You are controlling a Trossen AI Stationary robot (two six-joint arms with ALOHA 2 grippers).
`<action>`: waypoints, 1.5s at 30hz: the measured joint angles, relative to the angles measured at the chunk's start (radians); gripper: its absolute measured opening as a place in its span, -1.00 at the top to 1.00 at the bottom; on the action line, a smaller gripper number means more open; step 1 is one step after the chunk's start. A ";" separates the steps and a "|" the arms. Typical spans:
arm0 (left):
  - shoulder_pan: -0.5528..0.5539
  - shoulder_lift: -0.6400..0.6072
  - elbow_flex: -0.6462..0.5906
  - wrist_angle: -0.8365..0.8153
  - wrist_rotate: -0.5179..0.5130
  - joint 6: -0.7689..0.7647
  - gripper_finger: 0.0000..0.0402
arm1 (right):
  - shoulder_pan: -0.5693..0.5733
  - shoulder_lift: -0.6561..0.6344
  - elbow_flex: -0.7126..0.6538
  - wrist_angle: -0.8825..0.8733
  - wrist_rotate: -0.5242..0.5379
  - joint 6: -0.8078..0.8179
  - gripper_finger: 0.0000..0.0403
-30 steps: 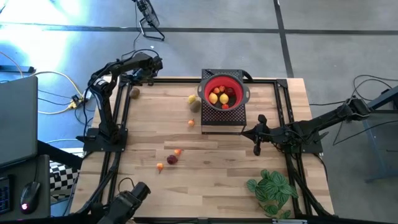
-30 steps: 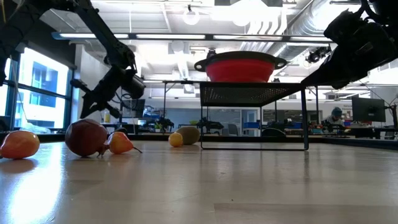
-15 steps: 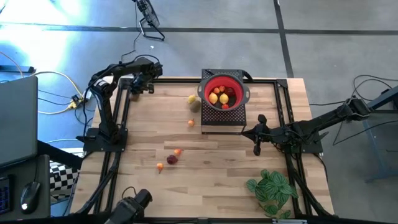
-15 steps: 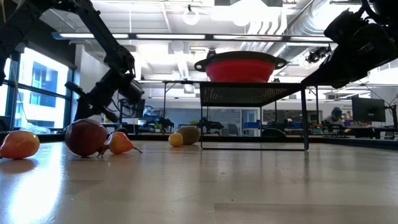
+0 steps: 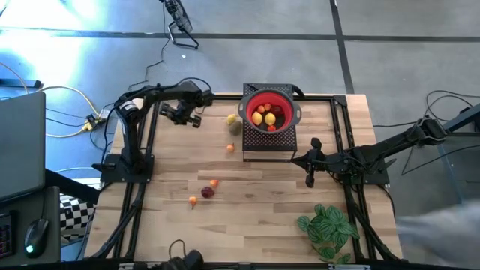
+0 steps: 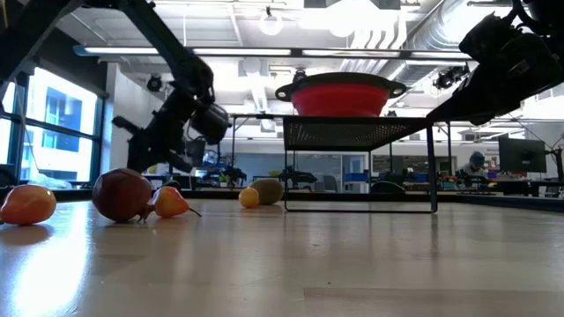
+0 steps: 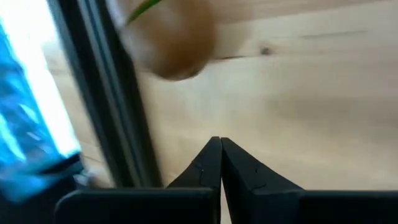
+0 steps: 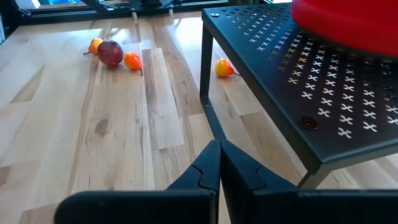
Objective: Pick & Place Fruit
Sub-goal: Put the left brown kiwi into the red strainer bowl on the shelf
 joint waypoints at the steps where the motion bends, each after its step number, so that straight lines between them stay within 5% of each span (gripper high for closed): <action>1: -0.019 -0.001 0.006 -0.014 -0.038 0.001 1.00 | 0.000 0.000 0.000 0.000 0.001 0.000 0.99; 7: -0.053 -0.003 0.077 -0.085 -0.344 -0.072 1.00 | 0.000 0.000 0.000 0.000 -0.001 0.001 0.99; 11: -0.032 -0.003 0.081 -0.035 -0.415 -0.053 1.00 | 0.000 0.000 0.000 0.000 -0.002 0.024 0.99; 18: 0.089 -0.003 0.037 0.200 -0.300 0.136 1.00 | 0.000 0.000 0.000 0.000 -0.004 0.027 0.99; 30: 0.189 -0.003 0.044 0.269 -0.345 0.162 1.00 | 0.000 0.000 0.000 0.000 -0.001 0.027 0.99; 38: 0.245 -0.003 0.007 0.459 -0.089 0.302 1.00 | 0.000 0.000 0.000 0.000 0.002 0.027 0.99; 45: 0.215 -0.003 -0.002 0.481 -0.028 0.429 1.00 | 0.000 0.000 0.000 0.000 0.002 0.027 0.99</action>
